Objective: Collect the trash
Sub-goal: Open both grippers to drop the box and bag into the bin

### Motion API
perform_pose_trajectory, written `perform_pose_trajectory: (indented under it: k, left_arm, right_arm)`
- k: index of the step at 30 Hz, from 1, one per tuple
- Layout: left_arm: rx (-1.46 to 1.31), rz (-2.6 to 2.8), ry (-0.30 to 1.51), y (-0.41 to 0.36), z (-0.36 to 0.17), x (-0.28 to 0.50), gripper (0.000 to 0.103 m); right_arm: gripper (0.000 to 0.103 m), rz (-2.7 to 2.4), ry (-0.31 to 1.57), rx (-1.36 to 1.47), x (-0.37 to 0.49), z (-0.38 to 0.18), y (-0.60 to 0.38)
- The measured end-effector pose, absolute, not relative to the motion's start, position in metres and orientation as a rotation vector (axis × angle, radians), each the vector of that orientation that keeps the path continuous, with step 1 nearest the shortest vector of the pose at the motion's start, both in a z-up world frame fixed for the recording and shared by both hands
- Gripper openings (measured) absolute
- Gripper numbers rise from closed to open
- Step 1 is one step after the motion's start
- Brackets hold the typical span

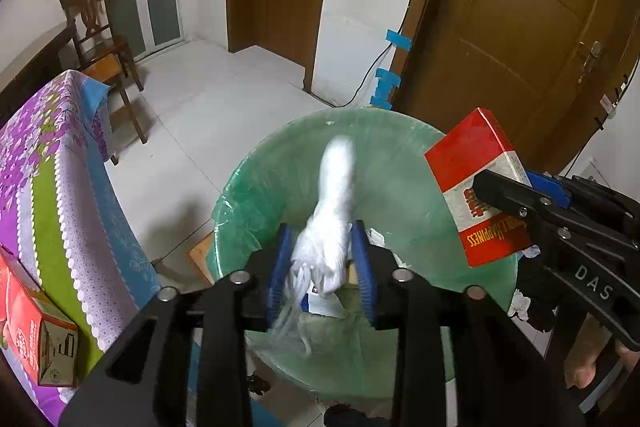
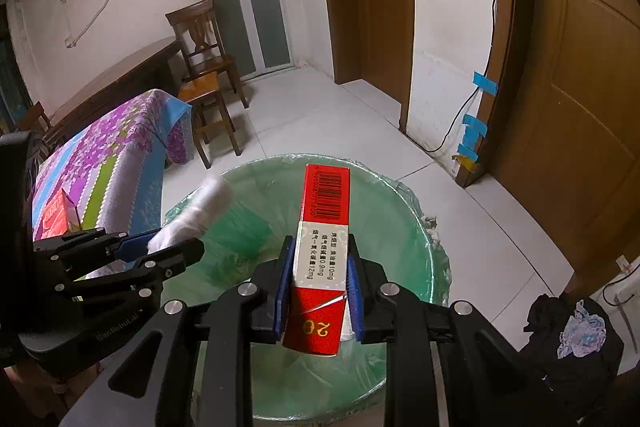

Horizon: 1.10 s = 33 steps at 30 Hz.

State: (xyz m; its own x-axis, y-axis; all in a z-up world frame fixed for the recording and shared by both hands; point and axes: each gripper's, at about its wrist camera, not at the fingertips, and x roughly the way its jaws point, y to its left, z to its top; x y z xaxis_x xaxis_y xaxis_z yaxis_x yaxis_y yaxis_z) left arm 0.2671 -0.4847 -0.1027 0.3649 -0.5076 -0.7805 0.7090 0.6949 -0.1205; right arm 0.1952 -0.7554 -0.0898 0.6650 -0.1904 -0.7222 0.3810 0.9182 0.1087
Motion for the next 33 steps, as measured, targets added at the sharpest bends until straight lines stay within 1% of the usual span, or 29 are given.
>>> perform_pose_trajectory:
  k: [1, 2, 3, 4, 5, 6, 7, 10, 12, 16, 18, 23, 33]
  left_arm:
    - [0.254, -0.789, 0.9, -0.485, -0.102, 0.268, 0.035]
    - [0.254, -0.787, 0.9, -0.484, -0.102, 0.268, 0.038]
    - [0.254, -0.784, 0.899, -0.484, -0.102, 0.269, 0.046]
    - [0.255, -0.778, 0.894, -0.483, -0.102, 0.269, 0.049]
    - [0.253, -0.773, 0.892, -0.482, -0.102, 0.27, 0.053]
    - [0.25, -0.771, 0.893, -0.481, -0.103, 0.27, 0.055]
    - [0.25, -0.77, 0.893, -0.48, -0.104, 0.27, 0.055]
    - [0.254, -0.769, 0.893, -0.479, -0.105, 0.271, 0.055]
    - [0.253, -0.768, 0.892, -0.478, -0.104, 0.271, 0.058]
    - [0.258, -0.768, 0.888, -0.479, -0.104, 0.268, 0.06]
    - [0.262, -0.77, 0.884, -0.478, -0.103, 0.267, 0.063]
    - [0.263, -0.77, 0.883, -0.478, -0.103, 0.266, 0.064]
    - [0.263, -0.766, 0.876, -0.471, -0.102, 0.26, 0.064]
  right_arm:
    - [0.026, -0.328, 0.778, 0.261, 0.194, -0.09, -0.756]
    - [0.031, -0.329, 0.775, 0.263, 0.193, -0.09, -0.756]
    - [0.037, -0.33, 0.771, 0.266, 0.192, -0.09, -0.756]
    - [0.039, -0.33, 0.769, 0.269, 0.192, -0.09, -0.756]
    - [0.043, -0.329, 0.766, 0.273, 0.191, -0.09, -0.757]
    - [0.05, -0.333, 0.761, 0.273, 0.191, -0.089, -0.757]
    - [0.052, -0.335, 0.758, 0.274, 0.19, -0.088, -0.758]
    - [0.053, -0.336, 0.756, 0.275, 0.189, -0.089, -0.758]
    - [0.054, -0.339, 0.757, 0.278, 0.188, -0.09, -0.758]
    - [0.057, -0.34, 0.756, 0.284, 0.185, -0.092, -0.757]
    - [0.061, -0.342, 0.752, 0.286, 0.184, -0.092, -0.758]
    - [0.072, -0.355, 0.735, 0.287, 0.176, -0.09, -0.757]
    - [0.08, -0.374, 0.708, 0.289, 0.16, -0.081, -0.759]
